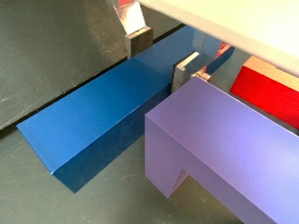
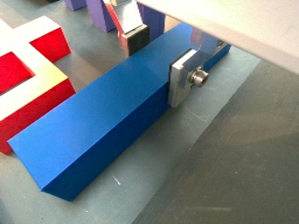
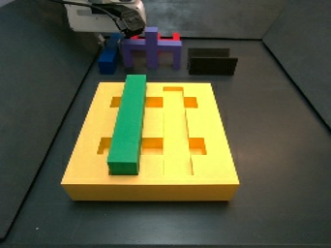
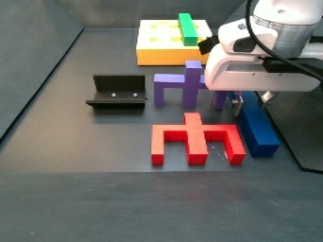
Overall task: Pick up the blue object. Move up. Move to above the board. Insert the blue object.
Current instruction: Pick up the blue object, then move up.
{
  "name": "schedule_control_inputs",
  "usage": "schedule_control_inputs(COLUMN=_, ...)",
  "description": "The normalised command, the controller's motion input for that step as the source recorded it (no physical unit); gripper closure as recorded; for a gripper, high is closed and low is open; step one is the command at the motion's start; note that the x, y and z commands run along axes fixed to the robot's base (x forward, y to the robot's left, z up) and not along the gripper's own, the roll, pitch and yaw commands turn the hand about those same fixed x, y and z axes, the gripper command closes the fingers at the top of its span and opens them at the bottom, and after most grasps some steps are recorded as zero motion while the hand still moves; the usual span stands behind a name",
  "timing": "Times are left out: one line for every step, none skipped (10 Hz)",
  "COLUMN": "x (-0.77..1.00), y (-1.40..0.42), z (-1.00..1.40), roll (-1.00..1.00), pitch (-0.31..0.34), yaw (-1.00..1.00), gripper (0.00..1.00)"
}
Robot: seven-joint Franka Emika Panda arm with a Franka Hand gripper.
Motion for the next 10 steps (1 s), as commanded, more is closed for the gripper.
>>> schedule_control_inputs(x=0.0, y=0.0, z=0.0, roll=0.0, pitch=0.0, yaw=0.0, gripper=1.0)
schedule_control_inputs(x=0.0, y=0.0, z=0.0, roll=0.0, pitch=0.0, yaw=0.0, gripper=1.0)
schedule_control_inputs(x=0.0, y=0.0, z=0.0, roll=0.0, pitch=0.0, yaw=0.0, gripper=1.0)
schedule_control_inputs(x=0.0, y=0.0, z=0.0, roll=0.0, pitch=0.0, yaw=0.0, gripper=1.0)
schedule_control_inputs(x=0.0, y=0.0, z=0.0, roll=0.0, pitch=0.0, yaw=0.0, gripper=1.0)
schedule_control_inputs(x=0.0, y=0.0, z=0.0, roll=0.0, pitch=0.0, yaw=0.0, gripper=1.0)
schedule_control_inputs(x=0.0, y=0.0, z=0.0, roll=0.0, pitch=0.0, yaw=0.0, gripper=1.0)
schedule_control_inputs(x=0.0, y=0.0, z=0.0, roll=0.0, pitch=0.0, yaw=0.0, gripper=1.0)
schedule_control_inputs(x=0.0, y=0.0, z=0.0, roll=0.0, pitch=0.0, yaw=0.0, gripper=1.0)
schedule_control_inputs(x=0.0, y=0.0, z=0.83, roll=0.0, pitch=0.0, yaw=0.0, gripper=1.0)
